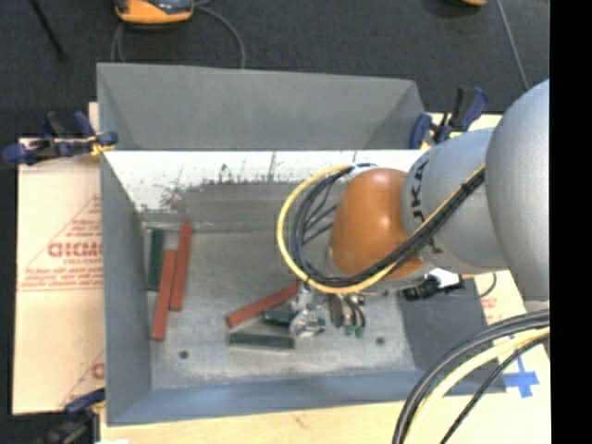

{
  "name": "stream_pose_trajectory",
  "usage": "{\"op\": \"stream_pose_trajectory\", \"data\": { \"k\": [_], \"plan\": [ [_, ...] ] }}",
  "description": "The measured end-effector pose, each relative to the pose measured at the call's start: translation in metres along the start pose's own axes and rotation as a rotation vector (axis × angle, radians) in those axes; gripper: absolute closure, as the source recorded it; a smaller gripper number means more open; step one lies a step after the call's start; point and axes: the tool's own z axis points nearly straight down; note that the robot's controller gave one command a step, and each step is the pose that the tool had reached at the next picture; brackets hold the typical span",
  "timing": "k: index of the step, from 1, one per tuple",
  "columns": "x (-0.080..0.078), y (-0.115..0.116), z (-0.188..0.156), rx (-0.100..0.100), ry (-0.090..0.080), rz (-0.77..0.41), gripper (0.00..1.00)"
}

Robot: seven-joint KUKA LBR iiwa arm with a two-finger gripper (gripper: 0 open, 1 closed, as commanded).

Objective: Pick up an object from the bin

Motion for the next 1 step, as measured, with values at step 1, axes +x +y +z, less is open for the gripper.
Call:
{"op": "stream_pose_trajectory", "data": {
  "k": [1],
  "plan": [
    [0.0185,-0.0340,-0.1803,-0.001,-0.006,-0.102,1.00]
  ]
}}
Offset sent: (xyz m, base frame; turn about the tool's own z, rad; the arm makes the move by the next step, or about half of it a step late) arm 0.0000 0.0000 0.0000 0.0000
